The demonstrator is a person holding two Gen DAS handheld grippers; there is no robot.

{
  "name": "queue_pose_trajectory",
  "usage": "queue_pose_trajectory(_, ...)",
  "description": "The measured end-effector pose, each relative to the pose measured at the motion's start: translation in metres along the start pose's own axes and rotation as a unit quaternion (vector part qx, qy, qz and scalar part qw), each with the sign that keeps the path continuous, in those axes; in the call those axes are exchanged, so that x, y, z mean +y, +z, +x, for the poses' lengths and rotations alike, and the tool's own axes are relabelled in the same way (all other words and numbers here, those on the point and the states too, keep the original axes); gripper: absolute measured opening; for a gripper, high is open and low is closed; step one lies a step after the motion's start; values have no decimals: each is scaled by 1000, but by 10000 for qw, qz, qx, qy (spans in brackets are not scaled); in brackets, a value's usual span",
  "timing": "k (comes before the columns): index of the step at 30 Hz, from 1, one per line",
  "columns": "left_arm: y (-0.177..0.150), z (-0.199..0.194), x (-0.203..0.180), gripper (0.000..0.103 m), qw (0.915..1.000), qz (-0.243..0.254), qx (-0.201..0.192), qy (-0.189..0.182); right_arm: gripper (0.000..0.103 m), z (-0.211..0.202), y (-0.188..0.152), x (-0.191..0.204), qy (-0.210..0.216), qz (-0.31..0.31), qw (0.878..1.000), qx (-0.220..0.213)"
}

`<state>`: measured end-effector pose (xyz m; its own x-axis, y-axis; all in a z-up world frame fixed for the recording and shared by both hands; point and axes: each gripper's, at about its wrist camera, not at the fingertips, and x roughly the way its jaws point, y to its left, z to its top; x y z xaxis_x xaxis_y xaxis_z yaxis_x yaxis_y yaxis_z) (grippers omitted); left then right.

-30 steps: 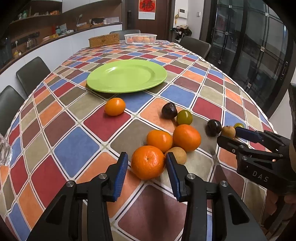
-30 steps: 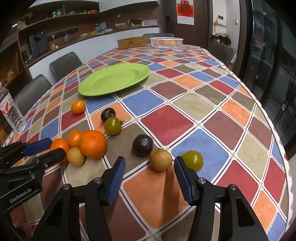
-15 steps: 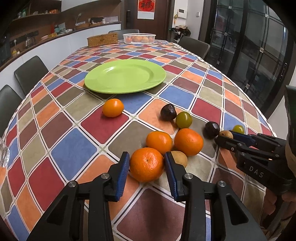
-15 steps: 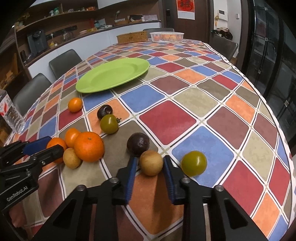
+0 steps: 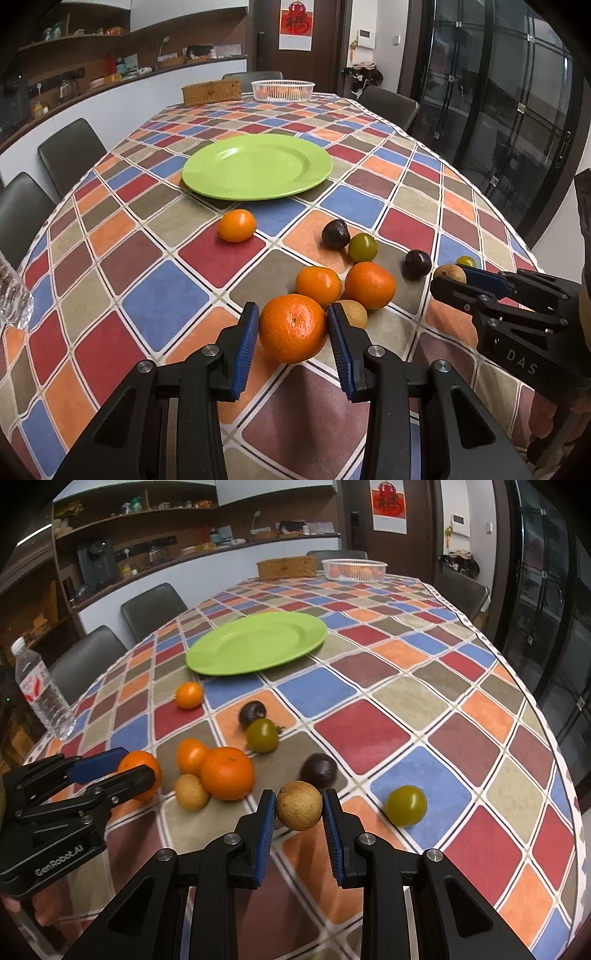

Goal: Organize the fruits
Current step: 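Grasp the large mandarin orange with the left tool while the right tool grasps a tan round fruit, then carry both fruits onto the green plate and open both tools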

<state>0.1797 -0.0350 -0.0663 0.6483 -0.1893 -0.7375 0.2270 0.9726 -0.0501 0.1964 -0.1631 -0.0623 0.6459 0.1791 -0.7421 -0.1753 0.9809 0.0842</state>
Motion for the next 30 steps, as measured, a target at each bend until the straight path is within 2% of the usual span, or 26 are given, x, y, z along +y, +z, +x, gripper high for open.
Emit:
queue_pose_trajectory(16, 16, -32, 3, 38, 9987, 3, -490, 122, 27, -34, 10, 24, 155, -282, 9981, -530)
queue_pose_trajectory(30, 46, -30, 10, 37, 9968, 68, -753, 241, 27, -29, 40, 25, 358, -270, 9962, -747)
